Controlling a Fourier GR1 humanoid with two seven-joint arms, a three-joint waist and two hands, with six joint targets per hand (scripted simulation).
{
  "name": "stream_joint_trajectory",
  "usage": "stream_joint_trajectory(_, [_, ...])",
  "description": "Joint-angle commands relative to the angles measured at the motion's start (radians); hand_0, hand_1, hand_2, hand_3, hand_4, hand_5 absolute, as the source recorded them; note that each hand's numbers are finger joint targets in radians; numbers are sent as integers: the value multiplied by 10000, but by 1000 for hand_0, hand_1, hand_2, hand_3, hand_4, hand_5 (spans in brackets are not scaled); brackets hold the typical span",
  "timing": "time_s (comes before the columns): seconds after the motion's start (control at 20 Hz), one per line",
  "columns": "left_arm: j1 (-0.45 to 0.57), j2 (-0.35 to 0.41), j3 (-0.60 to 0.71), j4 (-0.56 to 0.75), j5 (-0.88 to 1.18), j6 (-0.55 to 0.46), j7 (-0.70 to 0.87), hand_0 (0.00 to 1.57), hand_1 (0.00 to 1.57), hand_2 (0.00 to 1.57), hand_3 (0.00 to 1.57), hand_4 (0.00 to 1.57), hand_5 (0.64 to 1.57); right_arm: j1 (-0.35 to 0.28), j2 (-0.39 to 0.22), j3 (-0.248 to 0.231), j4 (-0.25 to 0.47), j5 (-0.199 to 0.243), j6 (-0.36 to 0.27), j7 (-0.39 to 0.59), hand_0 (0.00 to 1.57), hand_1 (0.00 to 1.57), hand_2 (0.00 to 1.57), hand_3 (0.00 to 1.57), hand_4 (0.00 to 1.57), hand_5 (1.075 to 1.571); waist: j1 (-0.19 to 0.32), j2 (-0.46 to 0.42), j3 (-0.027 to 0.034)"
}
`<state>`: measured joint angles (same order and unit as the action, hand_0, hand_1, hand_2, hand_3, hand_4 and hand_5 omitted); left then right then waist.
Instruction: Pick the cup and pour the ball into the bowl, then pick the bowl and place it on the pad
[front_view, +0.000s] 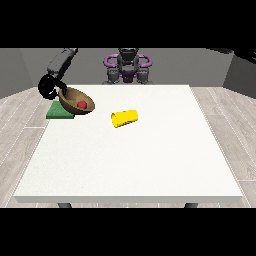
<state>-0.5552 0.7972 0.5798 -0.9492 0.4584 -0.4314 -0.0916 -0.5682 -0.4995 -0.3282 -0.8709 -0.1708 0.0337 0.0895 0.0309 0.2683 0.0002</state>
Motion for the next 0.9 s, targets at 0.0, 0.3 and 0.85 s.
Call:
stream_joint_trajectory(0.0, [-74,-37,80,-794,46,248,-401,0,0,0,0,684,1558,46,-688,-929,1097,-442,714,-1782,1571,1571,1571,1193,990,1570,193,1199,25])
stream_joint_trajectory(0.3, [-63,410,547,-2002,864,564,704,0,0,0,0,690,1560,7,-2061,-1538,2944,-389,1732,-3219,1571,1571,1571,0,984,1571,224,1793,40])
stream_joint_trajectory(0.85, [683,262,832,-3050,1527,690,1114,0,0,0,0,696,1555,-751,-3002,-1493,4435,-59,2197,-3552,1571,1571,1571,93,976,1570,402,1897,14])
